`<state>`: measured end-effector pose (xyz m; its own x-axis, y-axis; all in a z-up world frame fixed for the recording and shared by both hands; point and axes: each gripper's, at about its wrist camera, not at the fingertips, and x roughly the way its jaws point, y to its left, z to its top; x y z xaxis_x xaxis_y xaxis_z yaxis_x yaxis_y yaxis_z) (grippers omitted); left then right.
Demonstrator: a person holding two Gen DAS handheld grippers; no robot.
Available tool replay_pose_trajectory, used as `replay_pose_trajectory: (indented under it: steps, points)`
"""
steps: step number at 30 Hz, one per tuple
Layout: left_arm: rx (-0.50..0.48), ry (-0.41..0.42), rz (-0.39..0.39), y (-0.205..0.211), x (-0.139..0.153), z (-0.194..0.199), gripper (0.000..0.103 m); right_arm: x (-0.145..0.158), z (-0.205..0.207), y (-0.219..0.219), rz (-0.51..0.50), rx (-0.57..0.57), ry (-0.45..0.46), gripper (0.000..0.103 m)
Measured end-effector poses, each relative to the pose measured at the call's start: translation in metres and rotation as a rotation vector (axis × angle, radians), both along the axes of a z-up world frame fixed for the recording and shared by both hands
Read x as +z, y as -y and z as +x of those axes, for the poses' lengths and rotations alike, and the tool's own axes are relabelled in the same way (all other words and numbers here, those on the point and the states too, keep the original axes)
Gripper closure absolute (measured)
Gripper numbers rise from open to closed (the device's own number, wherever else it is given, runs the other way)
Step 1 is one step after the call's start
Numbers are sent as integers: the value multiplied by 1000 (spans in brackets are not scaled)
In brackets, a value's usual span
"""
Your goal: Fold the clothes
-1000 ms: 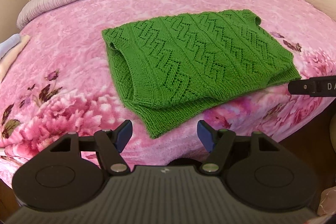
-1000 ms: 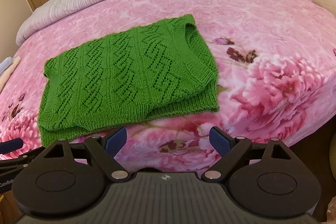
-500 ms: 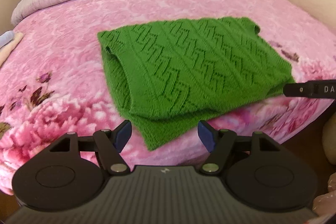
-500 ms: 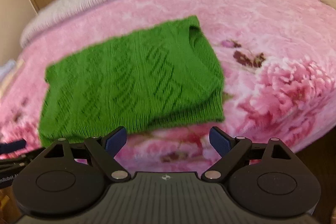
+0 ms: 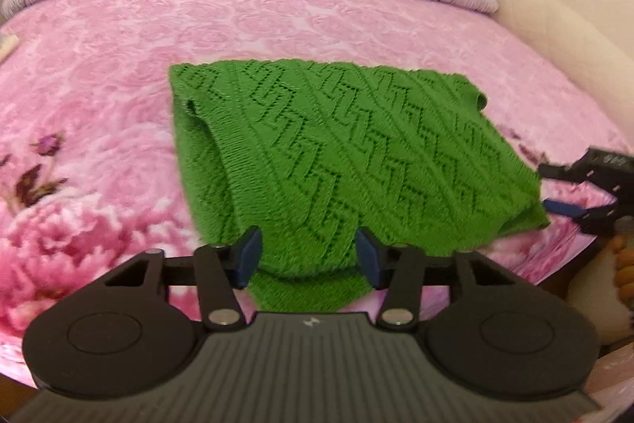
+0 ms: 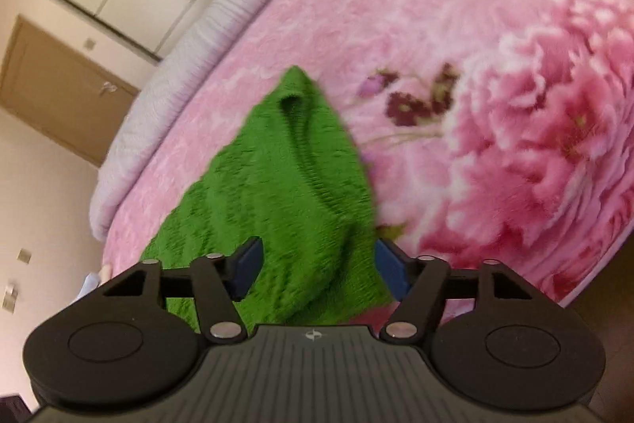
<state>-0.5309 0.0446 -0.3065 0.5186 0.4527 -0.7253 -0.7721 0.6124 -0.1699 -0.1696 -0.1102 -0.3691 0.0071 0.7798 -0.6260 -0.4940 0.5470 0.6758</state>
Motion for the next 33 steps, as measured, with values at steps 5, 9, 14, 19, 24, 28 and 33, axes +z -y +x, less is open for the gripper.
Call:
replay_pose_trajectory:
  steps: [5,9,14,19,24,28,33]
  points:
    - [-33,33,-27,-13,-9,7,74,-16,12,-7,9,2,-39,49]
    - [-33,23,-52,-20,-22,12,74,-19,16,-7,62,34,-71,56]
    - [-32,21,-45,-22,-26,12,75,-20,16,-13,68,60,-85,63]
    - [-28,39,-57,-23,-25,9,75,-31,21,-15,108,8,-157,65]
    - [-25,50,-64,-23,-23,7,75,-36,20,-14,141,-31,-218,64]
    - [-27,56,-68,-24,-24,6,75,-35,18,-20,114,-18,-181,70]
    - [-26,60,-79,-24,-23,4,75,-19,9,-31,-12,-4,-68,85]
